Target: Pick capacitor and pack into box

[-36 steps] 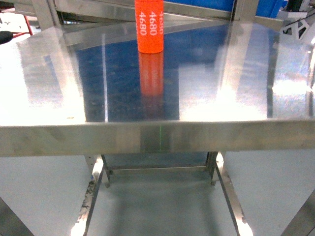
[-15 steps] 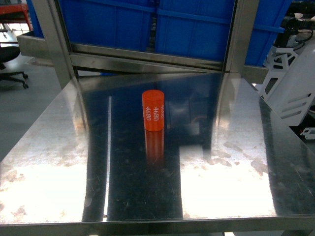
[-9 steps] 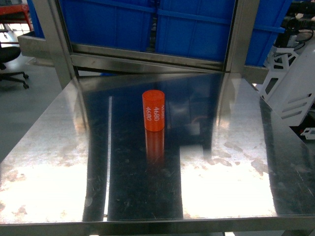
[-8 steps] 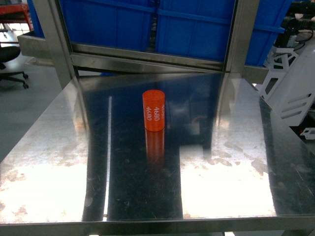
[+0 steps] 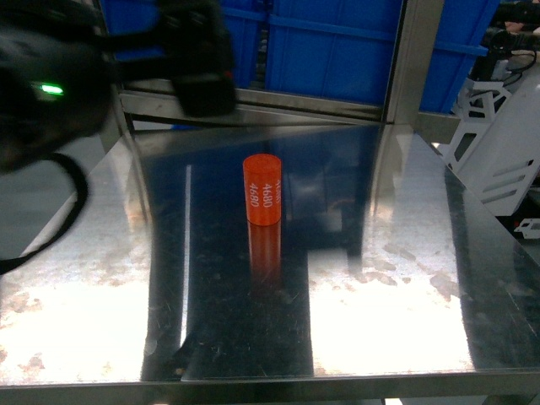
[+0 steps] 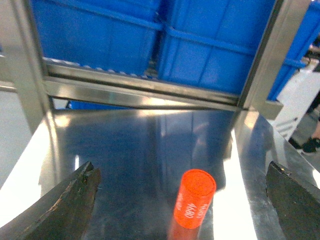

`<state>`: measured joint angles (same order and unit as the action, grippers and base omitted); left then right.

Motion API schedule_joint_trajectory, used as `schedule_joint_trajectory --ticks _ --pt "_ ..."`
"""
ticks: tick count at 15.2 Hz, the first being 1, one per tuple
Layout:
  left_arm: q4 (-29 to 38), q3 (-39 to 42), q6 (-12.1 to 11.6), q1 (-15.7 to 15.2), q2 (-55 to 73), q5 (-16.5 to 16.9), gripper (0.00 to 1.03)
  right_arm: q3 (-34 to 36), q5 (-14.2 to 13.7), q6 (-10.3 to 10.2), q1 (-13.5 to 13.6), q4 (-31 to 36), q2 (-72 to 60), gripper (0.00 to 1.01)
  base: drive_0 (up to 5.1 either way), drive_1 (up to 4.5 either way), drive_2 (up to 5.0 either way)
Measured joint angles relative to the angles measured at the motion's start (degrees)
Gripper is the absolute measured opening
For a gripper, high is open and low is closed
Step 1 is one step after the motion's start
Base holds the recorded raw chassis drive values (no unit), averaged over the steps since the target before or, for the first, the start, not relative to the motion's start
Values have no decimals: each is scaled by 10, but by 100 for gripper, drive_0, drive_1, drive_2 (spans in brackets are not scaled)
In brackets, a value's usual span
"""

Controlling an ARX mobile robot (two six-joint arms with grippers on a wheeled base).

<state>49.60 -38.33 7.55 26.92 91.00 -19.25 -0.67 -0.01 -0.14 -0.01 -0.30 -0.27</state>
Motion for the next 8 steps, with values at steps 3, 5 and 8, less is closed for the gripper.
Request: schedule_joint_trajectory --ticks 3,5,8 --pt "-46 -202 -2 18 220 31 98 0 0 0 0 0 0 98 0 0 0" --pt "-61 -231 -2 17 263 32 98 0 0 0 0 0 0 98 0 0 0" --pt "-76 -256 -2 9 301 32 98 0 0 0 0 0 0 98 0 0 0"
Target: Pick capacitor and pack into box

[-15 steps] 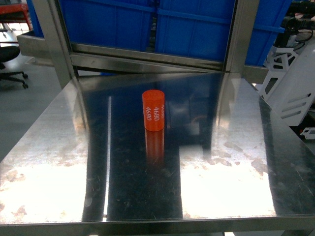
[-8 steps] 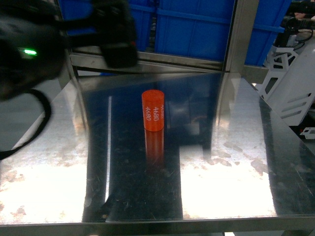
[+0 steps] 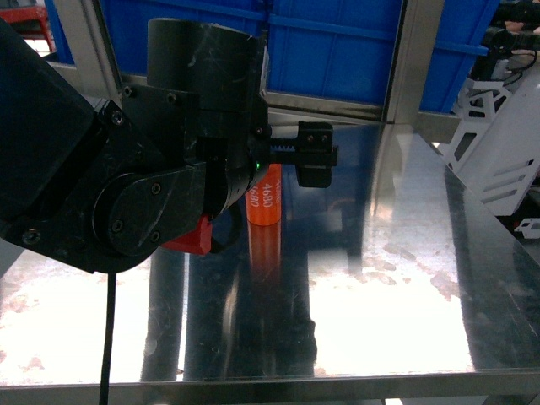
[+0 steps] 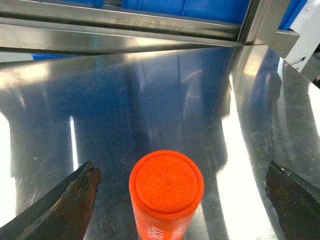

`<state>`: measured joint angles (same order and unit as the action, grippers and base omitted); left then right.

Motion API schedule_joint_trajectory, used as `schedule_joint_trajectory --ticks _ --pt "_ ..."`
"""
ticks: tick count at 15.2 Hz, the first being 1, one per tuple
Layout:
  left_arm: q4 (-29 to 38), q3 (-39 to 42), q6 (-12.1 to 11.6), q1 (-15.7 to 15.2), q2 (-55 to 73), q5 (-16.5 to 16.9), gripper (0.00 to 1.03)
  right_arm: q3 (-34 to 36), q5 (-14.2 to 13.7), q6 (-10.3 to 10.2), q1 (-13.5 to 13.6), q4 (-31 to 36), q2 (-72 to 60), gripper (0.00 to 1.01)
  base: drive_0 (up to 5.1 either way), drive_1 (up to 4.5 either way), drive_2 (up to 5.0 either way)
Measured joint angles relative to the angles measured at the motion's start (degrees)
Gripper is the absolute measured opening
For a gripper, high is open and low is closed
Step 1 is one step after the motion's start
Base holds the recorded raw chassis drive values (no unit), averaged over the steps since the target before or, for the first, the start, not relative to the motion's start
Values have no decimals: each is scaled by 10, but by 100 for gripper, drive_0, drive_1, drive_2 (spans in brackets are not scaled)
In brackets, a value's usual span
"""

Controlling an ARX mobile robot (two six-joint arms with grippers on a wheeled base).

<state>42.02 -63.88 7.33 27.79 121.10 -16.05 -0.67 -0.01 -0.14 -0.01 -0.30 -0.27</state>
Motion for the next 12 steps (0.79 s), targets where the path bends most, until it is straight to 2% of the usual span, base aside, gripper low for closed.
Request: schedule_joint_trajectory --ticks 4,7,11,12 --pt "-23 -29 4 -18 38 6 98 0 0 0 0 0 0 98 0 0 0" --pt "-44 -59 18 -20 87 23 98 0 0 0 0 0 0 98 0 0 0" --pt "-60 -117 23 -24 142 28 97 0 0 0 0 0 0 98 0 0 0" --pt "-60 -124 26 -25 148 28 83 0 0 0 0 0 0 98 0 0 0"
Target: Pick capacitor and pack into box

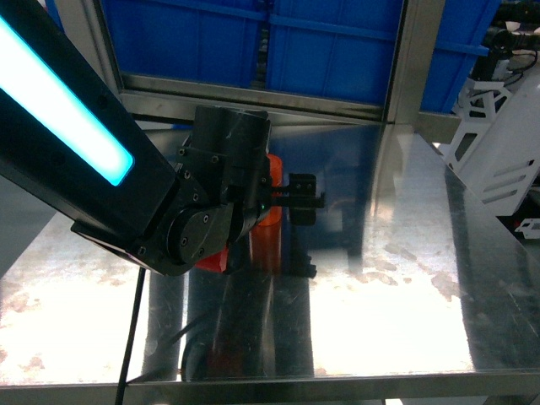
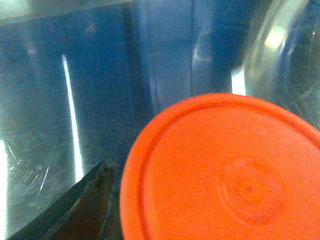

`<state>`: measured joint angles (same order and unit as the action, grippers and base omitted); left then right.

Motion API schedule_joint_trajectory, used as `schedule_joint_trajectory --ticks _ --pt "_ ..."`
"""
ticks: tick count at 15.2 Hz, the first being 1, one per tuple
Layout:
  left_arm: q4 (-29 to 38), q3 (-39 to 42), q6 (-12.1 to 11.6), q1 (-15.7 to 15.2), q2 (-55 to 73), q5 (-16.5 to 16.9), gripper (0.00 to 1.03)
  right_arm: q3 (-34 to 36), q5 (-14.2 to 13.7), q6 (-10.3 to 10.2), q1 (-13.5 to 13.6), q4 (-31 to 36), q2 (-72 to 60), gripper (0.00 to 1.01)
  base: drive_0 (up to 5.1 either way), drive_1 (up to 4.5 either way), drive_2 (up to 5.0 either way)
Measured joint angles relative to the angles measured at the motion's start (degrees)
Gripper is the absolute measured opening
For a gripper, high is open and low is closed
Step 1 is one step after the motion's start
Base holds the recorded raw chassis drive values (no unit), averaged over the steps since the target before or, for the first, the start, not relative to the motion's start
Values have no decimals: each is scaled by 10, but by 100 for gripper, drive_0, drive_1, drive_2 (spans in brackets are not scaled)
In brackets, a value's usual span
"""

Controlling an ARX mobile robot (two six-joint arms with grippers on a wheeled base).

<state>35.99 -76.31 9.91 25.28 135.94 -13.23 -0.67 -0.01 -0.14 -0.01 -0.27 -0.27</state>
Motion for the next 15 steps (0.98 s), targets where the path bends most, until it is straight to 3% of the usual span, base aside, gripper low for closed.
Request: schedule_joint_trajectory --ticks 3,4,5,7,9,10,12,14,15 --pt "-6 -13 9 -1 2 8 49 0 0 0 0 0 0 98 0 0 0" --pt "2 -4 21 -2 -4 7 44 0 0 0 0 0 0 98 0 0 0" --pt "16 26 33 -3 -24 7 44 0 0 0 0 0 0 98 0 0 0" --pt "71 108 34 -8 -94 2 44 0 0 0 0 0 0 98 0 0 0" --pt "181 267 -3 -29 -283 -2 43 0 0 0 0 0 0 98 0 0 0" --pt "200 337 -19 -40 -371 -3 43 0 0 0 0 0 0 98 0 0 0" --pt "136 500 -39 -76 -564 -3 43 0 0 0 0 0 0 98 0 0 0" --pt "59 577 -55 -98 -694 5 43 0 0 0 0 0 0 98 0 0 0" --pt "2 607 -75 -105 -804 -5 43 0 0 0 0 0 0 98 0 0 0"
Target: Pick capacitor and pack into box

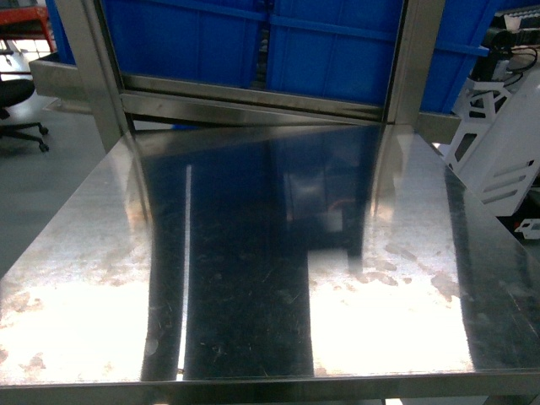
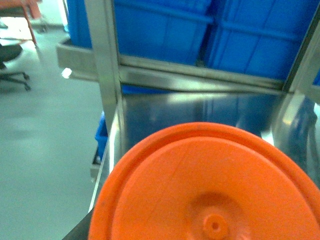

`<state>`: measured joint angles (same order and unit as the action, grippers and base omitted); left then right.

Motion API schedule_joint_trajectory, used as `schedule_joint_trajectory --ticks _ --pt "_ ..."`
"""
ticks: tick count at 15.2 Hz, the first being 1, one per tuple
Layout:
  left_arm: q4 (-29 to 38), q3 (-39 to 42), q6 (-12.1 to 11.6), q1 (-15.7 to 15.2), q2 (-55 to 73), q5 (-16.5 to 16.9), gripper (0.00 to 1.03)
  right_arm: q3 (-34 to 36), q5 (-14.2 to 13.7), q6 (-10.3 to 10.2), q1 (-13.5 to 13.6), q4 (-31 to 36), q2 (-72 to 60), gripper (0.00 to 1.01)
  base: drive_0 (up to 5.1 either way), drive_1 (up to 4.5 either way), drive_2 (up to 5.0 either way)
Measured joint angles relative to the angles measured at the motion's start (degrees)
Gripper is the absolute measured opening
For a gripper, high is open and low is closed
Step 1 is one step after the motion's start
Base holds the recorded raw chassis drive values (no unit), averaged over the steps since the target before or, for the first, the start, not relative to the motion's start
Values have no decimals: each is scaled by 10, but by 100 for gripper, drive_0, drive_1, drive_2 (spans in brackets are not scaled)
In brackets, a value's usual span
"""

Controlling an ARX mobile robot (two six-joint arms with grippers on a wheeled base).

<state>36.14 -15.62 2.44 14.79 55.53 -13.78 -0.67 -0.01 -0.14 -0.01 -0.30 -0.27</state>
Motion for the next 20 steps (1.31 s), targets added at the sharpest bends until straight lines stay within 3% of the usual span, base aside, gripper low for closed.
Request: schedule_joint_trajectory --ticks 3,4,6,8,12,14,20 --pt "-2 -7 -25 0 -87 -1 43 0 0 0 0 0 0 98 0 0 0" --pt "-61 -6 -25 -5 -87 1 43 0 0 0 0 0 0 98 0 0 0" --pt "-74 21 -25 -21 -108 15 43 0 0 0 0 0 0 98 0 0 0" --pt "-74 49 -25 -53 -163 36 43 0 0 0 0 0 0 98 0 0 0" --pt "-104 98 -25 -89 -231 76 43 0 0 0 0 0 0 98 0 0 0" --pt "-125 113 -25 -147 -270 134 43 0 0 0 0 0 0 98 0 0 0" --pt "-176 149 -24 -147 -362 138 43 0 0 0 0 0 0 98 0 0 0"
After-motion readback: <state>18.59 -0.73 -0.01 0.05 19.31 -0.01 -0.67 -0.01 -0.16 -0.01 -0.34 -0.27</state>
